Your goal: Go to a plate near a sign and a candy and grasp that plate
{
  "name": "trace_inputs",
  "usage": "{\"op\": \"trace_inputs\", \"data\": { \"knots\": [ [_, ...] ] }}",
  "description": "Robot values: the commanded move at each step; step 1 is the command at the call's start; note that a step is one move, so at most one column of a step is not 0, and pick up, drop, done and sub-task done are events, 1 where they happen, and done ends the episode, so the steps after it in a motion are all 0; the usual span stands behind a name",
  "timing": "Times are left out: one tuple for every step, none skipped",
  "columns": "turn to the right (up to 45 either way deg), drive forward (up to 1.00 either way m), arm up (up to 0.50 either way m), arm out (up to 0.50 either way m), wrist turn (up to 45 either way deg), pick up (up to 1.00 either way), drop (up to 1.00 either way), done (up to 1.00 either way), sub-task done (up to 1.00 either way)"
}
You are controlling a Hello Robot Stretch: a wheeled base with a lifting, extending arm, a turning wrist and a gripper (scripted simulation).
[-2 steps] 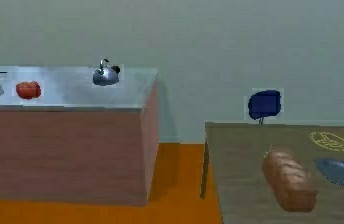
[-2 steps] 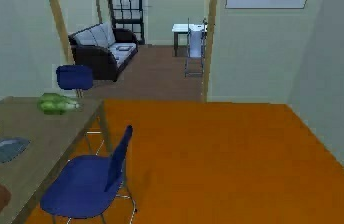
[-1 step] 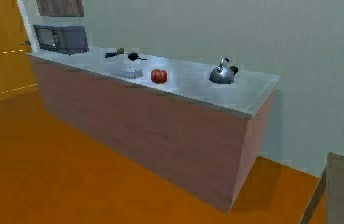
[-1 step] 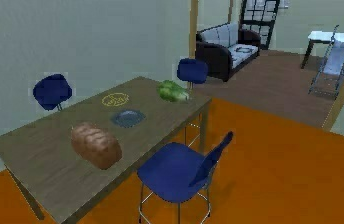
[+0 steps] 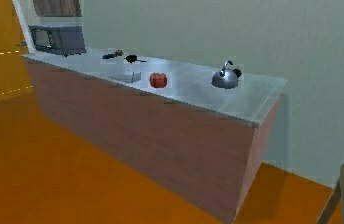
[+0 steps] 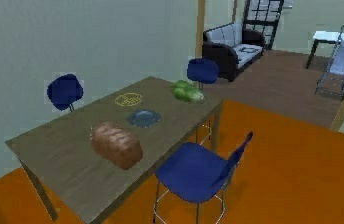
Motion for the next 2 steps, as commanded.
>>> {"op": "trace_inputs", "data": {
  "knots": [
    [45.0,0.0,0.0,0.0,0.0,0.0,0.0,0.0,0.0],
    [39.0,0.0,0.0,0.0,0.0,0.0,0.0,0.0,0.0]
  ]
}}
